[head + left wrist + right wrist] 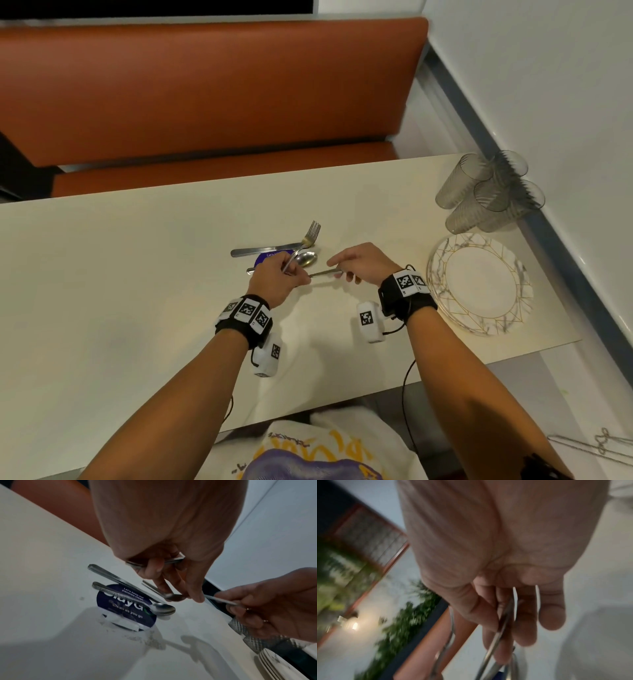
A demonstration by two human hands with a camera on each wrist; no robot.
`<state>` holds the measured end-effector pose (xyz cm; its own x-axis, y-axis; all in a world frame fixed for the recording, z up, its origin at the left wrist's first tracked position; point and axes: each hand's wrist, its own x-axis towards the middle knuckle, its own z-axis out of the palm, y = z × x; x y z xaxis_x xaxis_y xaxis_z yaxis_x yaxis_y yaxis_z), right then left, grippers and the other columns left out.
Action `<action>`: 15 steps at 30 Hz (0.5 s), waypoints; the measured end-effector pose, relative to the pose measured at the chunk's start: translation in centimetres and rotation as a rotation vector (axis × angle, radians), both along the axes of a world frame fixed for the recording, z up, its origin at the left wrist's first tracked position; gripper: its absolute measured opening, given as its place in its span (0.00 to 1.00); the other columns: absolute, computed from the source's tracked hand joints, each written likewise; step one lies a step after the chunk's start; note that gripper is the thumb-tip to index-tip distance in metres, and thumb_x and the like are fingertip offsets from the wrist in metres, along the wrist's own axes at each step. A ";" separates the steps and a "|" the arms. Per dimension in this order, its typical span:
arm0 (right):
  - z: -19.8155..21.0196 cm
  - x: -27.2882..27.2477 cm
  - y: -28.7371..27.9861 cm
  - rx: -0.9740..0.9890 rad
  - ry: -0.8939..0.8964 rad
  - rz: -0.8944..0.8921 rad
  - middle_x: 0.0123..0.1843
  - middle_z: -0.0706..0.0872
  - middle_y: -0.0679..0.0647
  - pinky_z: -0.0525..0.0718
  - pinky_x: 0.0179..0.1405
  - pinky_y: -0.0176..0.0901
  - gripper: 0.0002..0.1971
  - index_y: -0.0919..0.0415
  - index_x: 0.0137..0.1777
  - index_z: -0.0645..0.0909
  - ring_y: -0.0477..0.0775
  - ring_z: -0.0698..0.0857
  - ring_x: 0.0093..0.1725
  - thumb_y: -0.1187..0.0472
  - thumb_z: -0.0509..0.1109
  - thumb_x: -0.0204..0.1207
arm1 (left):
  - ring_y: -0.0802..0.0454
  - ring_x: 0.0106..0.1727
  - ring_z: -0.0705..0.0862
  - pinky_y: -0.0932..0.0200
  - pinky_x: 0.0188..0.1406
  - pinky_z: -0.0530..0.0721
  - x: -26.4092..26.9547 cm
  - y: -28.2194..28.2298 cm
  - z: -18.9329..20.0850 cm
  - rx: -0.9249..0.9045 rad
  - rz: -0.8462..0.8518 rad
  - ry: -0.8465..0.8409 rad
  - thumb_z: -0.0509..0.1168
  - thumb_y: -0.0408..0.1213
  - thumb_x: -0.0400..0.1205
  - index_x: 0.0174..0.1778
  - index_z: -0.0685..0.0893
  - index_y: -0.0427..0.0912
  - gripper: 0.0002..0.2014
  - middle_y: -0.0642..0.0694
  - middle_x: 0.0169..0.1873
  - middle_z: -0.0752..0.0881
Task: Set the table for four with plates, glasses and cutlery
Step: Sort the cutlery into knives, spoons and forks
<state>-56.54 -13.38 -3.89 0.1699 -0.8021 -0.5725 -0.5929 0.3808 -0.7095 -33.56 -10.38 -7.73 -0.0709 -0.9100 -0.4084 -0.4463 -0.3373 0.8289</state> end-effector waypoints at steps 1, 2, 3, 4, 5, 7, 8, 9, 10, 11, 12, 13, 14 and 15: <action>0.2 0.1 0.0 -0.016 0.087 0.103 0.42 0.94 0.49 0.81 0.39 0.37 0.16 0.51 0.55 0.93 0.46 0.87 0.38 0.67 0.67 0.77 | 0.52 0.45 0.91 0.50 0.51 0.87 0.1 -0.1 0.1 -0.004 -0.018 -0.019 0.84 0.38 0.72 0.36 0.81 0.50 0.15 0.57 0.36 0.93; 0.2 0.3 0.0 -0.026 0.153 0.180 0.43 0.94 0.46 0.81 0.42 0.36 0.15 0.49 0.54 0.93 0.44 0.87 0.40 0.65 0.68 0.77 | 0.51 0.46 0.91 0.49 0.52 0.87 0.1 -0.2 0.2 -0.002 -0.035 -0.022 0.84 0.36 0.71 0.33 0.81 0.52 0.16 0.57 0.36 0.93; 0.2 0.6 0.1 -0.039 0.194 0.236 0.43 0.94 0.45 0.82 0.45 0.37 0.14 0.47 0.54 0.93 0.42 0.87 0.42 0.62 0.70 0.77 | 0.49 0.47 0.91 0.45 0.55 0.88 0.0 -0.3 0.1 0.000 -0.053 -0.026 0.84 0.36 0.71 0.31 0.81 0.55 0.17 0.55 0.36 0.93; 0.1 1.2 0.2 -0.069 0.231 0.283 0.42 0.94 0.44 0.84 0.49 0.40 0.11 0.47 0.53 0.93 0.41 0.87 0.44 0.59 0.71 0.78 | 0.48 0.46 0.91 0.41 0.56 0.89 -0.2 -0.3 0.1 -0.005 -0.070 -0.034 0.83 0.37 0.70 0.30 0.81 0.56 0.16 0.53 0.37 0.93; 0.1 1.8 0.5 -0.116 0.274 0.325 0.40 0.93 0.42 0.85 0.53 0.44 0.08 0.46 0.51 0.93 0.41 0.87 0.46 0.55 0.72 0.78 | 0.48 0.44 0.90 0.39 0.55 0.89 -0.4 -0.2 0.2 -0.010 -0.089 -0.053 0.83 0.37 0.70 0.30 0.82 0.56 0.15 0.52 0.38 0.93; -0.3 2.9 0.7 -0.191 0.370 0.385 0.35 0.92 0.42 0.84 0.57 0.49 0.06 0.45 0.48 0.93 0.44 0.88 0.49 0.51 0.73 0.78 | 0.49 0.42 0.88 0.38 0.54 0.89 -0.9 -0.1 0.2 -0.026 -0.107 -0.096 0.82 0.39 0.71 0.32 0.82 0.53 0.14 0.50 0.39 0.93; -0.4 3.2 0.7 -0.208 0.405 0.397 0.34 0.92 0.42 0.83 0.57 0.49 0.06 0.46 0.47 0.92 0.44 0.88 0.49 0.52 0.73 0.78 | 0.49 0.43 0.89 0.39 0.54 0.89 -0.9 -0.1 0.0 -0.025 -0.100 -0.090 0.82 0.41 0.72 0.34 0.82 0.52 0.13 0.50 0.39 0.93; -0.6 3.2 0.5 -0.207 0.426 0.396 0.33 0.92 0.42 0.84 0.57 0.49 0.06 0.46 0.45 0.92 0.44 0.88 0.48 0.54 0.73 0.78 | 0.48 0.44 0.91 0.40 0.53 0.90 -1.0 -0.1 0.0 -0.024 -0.081 -0.062 0.82 0.44 0.73 0.37 0.83 0.49 0.13 0.49 0.39 0.93; -0.7 3.0 0.4 -0.199 0.428 0.389 0.31 0.91 0.42 0.85 0.56 0.48 0.06 0.46 0.42 0.91 0.42 0.88 0.47 0.56 0.73 0.78 | 0.49 0.44 0.93 0.43 0.52 0.91 -1.0 -0.2 -0.1 -0.015 -0.043 -0.024 0.82 0.49 0.74 0.40 0.84 0.47 0.14 0.49 0.39 0.94; -0.8 2.5 0.3 -0.181 0.420 0.381 0.30 0.91 0.41 0.87 0.54 0.48 0.08 0.46 0.39 0.90 0.41 0.88 0.45 0.57 0.73 0.78 | 0.51 0.44 0.94 0.46 0.50 0.91 -0.9 -0.3 -0.2 -0.005 0.009 0.004 0.80 0.55 0.76 0.42 0.85 0.47 0.17 0.50 0.40 0.94; -0.8 1.8 0.2 -0.161 0.404 0.368 0.30 0.91 0.41 0.88 0.52 0.47 0.09 0.46 0.38 0.89 0.40 0.88 0.43 0.59 0.73 0.78 | 0.52 0.44 0.93 0.49 0.50 0.90 -0.9 -0.5 -0.2 0.001 0.073 0.015 0.76 0.60 0.78 0.45 0.86 0.47 0.19 0.51 0.40 0.94; -0.6 1.1 0.1 -0.138 0.374 0.346 0.32 0.92 0.43 0.87 0.48 0.43 0.09 0.47 0.39 0.89 0.39 0.87 0.40 0.60 0.73 0.78 | 0.52 0.45 0.93 0.50 0.52 0.89 -0.8 -0.7 -0.2 0.003 0.139 0.025 0.72 0.62 0.81 0.47 0.87 0.48 0.19 0.51 0.42 0.94; -0.5 0.3 0.2 -0.107 0.329 0.308 0.35 0.93 0.45 0.85 0.43 0.39 0.07 0.50 0.42 0.89 0.41 0.87 0.36 0.62 0.73 0.79 | 0.52 0.46 0.91 0.50 0.54 0.89 -0.7 -0.8 -0.1 0.013 0.211 0.057 0.67 0.58 0.86 0.48 0.87 0.47 0.17 0.51 0.43 0.94; -0.4 -0.4 0.3 -0.084 0.271 0.258 0.39 0.94 0.48 0.83 0.38 0.36 0.05 0.53 0.46 0.90 0.43 0.88 0.34 0.63 0.73 0.79 | 0.50 0.47 0.89 0.48 0.56 0.88 -0.7 -1.0 0.0 0.030 0.277 0.106 0.63 0.52 0.89 0.47 0.87 0.47 0.14 0.49 0.44 0.94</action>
